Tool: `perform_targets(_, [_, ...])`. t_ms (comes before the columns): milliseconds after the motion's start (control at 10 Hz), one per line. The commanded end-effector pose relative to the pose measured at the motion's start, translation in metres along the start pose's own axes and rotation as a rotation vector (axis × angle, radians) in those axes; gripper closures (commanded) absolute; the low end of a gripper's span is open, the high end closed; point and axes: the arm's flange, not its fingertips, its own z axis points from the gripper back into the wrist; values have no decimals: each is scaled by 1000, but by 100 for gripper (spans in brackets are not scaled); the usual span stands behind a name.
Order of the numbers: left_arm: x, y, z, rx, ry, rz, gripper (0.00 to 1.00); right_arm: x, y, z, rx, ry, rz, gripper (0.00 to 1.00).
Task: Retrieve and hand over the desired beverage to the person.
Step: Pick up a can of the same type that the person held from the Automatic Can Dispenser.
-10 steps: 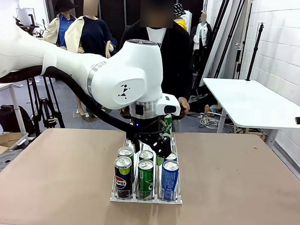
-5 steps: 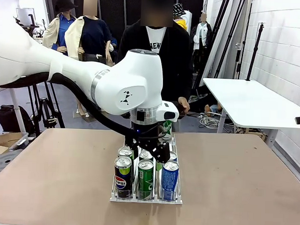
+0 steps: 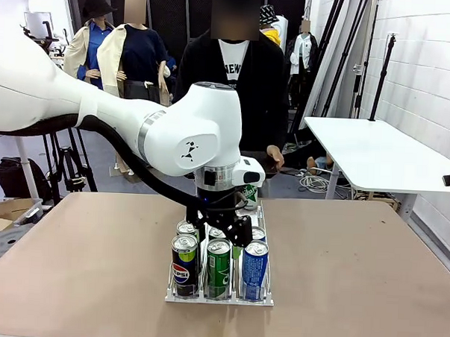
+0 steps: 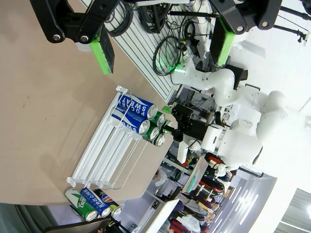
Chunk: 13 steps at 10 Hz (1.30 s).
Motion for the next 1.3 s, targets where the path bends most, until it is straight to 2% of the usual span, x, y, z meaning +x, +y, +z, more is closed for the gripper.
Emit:
perform_targets(0, [3,0,-7,-39,-11,24,0,-2,0,-2,-13,-10,4,0])
perform_targets(1000, [11,-4,-27,-16,8,20,0,-2,0,-2,-13,-10,4,0])
perform_targets(1200, [11,-4,-28,-2,7,22,5,-2,0,-2,-13,-10,4,0])
